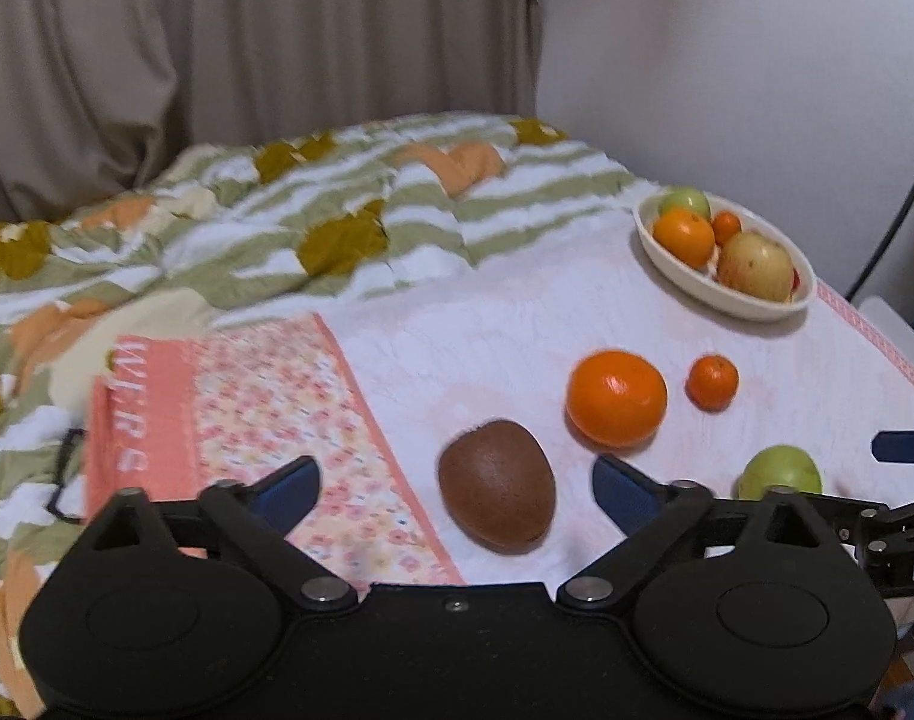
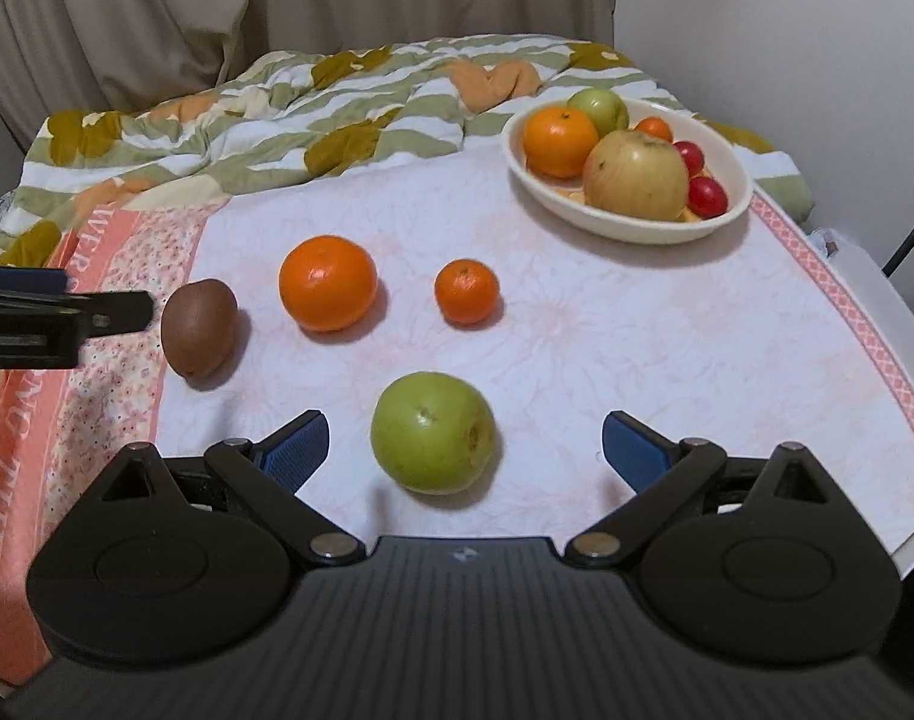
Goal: Organize fruits
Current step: 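Move both grippers back toward the brown kiwi and green apple, then grasp the brown kiwi with the left gripper while the right gripper grasps the green apple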
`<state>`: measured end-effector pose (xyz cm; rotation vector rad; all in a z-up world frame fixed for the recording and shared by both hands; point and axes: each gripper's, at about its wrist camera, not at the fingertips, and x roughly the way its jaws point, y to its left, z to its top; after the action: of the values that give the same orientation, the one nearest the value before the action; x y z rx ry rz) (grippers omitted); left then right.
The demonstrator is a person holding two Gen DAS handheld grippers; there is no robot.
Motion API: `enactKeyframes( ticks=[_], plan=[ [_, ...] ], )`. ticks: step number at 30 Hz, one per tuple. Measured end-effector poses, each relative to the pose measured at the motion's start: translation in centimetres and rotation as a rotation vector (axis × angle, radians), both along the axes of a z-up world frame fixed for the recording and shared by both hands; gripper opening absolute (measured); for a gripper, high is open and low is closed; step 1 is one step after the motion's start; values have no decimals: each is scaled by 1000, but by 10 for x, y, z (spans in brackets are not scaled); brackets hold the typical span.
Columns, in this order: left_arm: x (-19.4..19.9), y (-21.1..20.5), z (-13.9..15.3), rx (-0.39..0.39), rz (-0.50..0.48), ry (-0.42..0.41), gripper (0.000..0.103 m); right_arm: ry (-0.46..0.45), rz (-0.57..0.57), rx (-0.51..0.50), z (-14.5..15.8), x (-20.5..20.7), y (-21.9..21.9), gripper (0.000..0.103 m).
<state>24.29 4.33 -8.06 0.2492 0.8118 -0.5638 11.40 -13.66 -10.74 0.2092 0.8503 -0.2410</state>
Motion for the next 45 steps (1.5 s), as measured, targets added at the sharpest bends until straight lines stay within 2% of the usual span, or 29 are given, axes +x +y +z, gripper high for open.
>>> enactKeyframes(
  ticks=[6,15,16,19,21,35,37,45],
  plan=[
    [8,-15,-22,26,-47,40,91,10,4,-16,-8,5,5,103],
    [20,-25,-39,22,-36,75,88,19,32,-5,-15,13,5,103],
    [22,-26,-41,19,-32,88,86,23,39,-9,-16,15,5,103],
    [28,-27,-49,24,-17,124,64,34,51,-10,-20,18,4,102],
    [28,-28,-49,23,-16,115,62,36,56,-2,-22,19,3,102],
    [16,-21,-47,38,7,110,60,48,106,7,-28,28,6,85],
    [12,-18,-46,35,18,113,60,56,113,2,-29,29,7,70],
    [-14,-5,-29,14,62,103,60,41,140,-19,-15,22,9,70]
  ],
)
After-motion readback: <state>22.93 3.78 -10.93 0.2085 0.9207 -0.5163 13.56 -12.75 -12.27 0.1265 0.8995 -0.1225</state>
